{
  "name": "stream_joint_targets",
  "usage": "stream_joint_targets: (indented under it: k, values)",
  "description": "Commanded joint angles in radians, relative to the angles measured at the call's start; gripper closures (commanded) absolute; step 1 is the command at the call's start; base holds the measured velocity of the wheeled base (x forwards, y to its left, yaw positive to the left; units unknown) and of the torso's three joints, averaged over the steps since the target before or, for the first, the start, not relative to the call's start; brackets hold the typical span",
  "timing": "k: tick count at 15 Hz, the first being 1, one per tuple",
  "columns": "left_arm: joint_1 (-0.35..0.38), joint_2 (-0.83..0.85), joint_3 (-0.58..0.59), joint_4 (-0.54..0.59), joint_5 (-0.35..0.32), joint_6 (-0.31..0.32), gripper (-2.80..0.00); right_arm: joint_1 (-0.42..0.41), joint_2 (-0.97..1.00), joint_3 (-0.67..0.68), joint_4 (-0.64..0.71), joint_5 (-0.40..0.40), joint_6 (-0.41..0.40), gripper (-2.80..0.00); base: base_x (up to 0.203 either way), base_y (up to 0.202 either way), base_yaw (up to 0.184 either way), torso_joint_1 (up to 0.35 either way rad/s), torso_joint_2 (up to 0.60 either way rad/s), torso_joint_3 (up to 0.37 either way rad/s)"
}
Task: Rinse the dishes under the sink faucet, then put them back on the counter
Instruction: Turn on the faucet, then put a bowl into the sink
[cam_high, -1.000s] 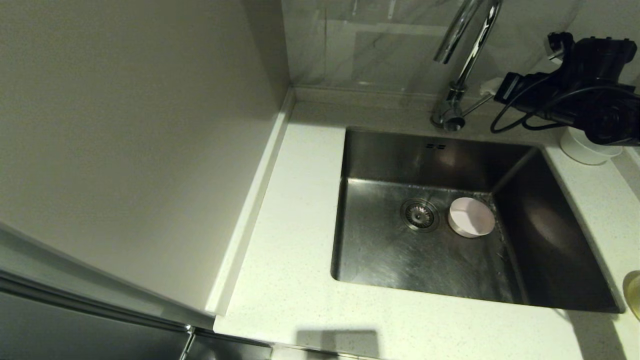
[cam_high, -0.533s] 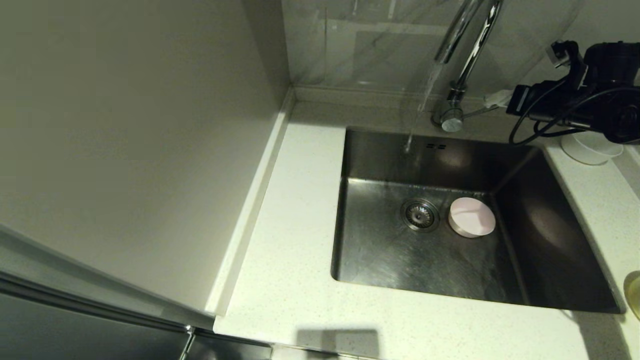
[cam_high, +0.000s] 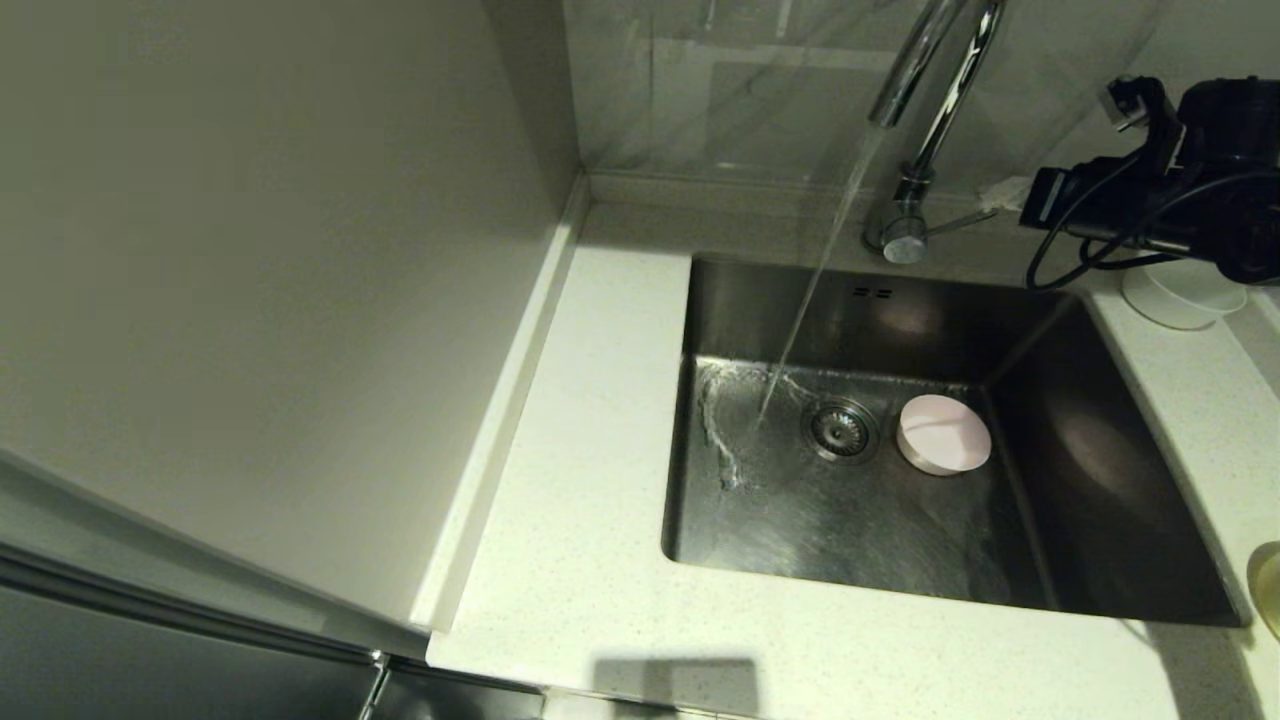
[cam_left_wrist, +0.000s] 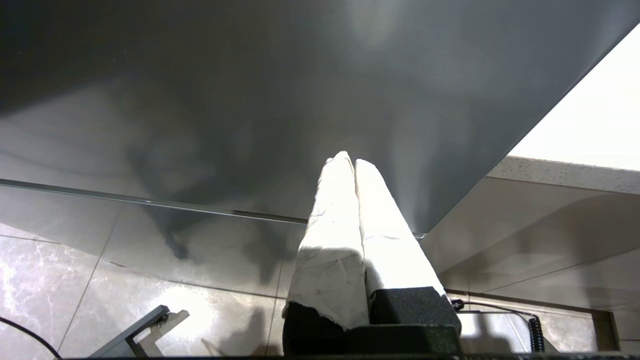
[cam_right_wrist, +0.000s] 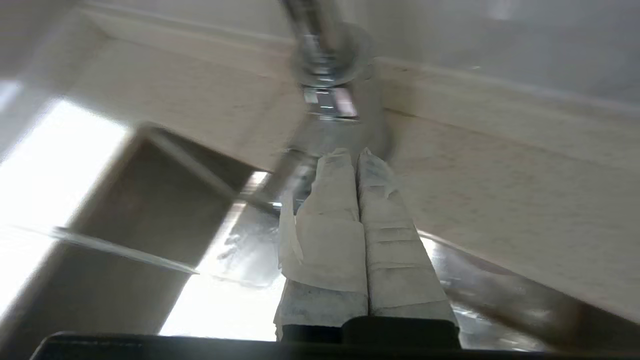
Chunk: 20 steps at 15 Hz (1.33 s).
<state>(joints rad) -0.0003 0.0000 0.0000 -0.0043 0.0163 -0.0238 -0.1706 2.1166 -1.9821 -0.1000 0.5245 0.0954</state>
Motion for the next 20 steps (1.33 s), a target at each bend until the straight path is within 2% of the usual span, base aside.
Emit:
stream_joint_targets:
  k: [1,3,6,7,8,9,11,16,20]
  values:
    - [0.0,-0.002,0.0,0.0,0.001,-0.001,0.0,-0.007,-0.018,-0.006,0.059,-0.062,-0.033,0.0,0.0,0.0,0.0,0.0,0.0,0.0]
    - [0.0,-0.002,0.0,0.0,0.001,-0.001,0.0,-0.044,-0.038,-0.017,0.211,-0.085,-0.084,0.0,0.0,0.0,0.0,0.0,0.0,0.0]
    - [0.0,-0.002,0.0,0.0,0.001,-0.001,0.0,-0.094,-0.075,-0.019,0.534,-0.124,-0.187,0.0,0.0,0.0,0.0,0.0,0.0,0.0]
    - [0.0,-0.002,0.0,0.0,0.001,-0.001,0.0,-0.112,-0.082,-0.018,0.628,-0.195,-0.239,0.0,0.0,0.0,0.0,0.0,0.0,0.0]
    - [0.0,-0.002,0.0,0.0,0.001,-0.001,0.0,-0.129,-0.082,-0.018,0.662,-0.274,-0.293,0.0,0.0,0.0,0.0,0.0,0.0,0.0]
    - [0.0,-0.002,0.0,0.0,0.001,-0.001,0.0,-0.145,-0.072,-0.018,0.672,-0.316,-0.374,0.0,0.0,0.0,0.0,0.0,0.0,0.0]
    - [0.0,-0.002,0.0,0.0,0.001,-0.001,0.0,-0.181,-0.04,-0.018,0.641,-0.334,-0.53,0.0,0.0,0.0,0.0,0.0,0.0,0.0]
    - [0.0,-0.002,0.0,0.0,0.001,-0.001,0.0,-0.221,0.055,-0.018,0.348,-0.336,-0.618,0.0,0.0,0.0,0.0,0.0,0.0,0.0]
    - [0.0,-0.002,0.0,0.0,0.001,-0.001,0.0,-0.254,0.08,-0.019,0.256,-0.325,-0.651,0.0,0.0,0.0,0.0,0.0,0.0,0.0]
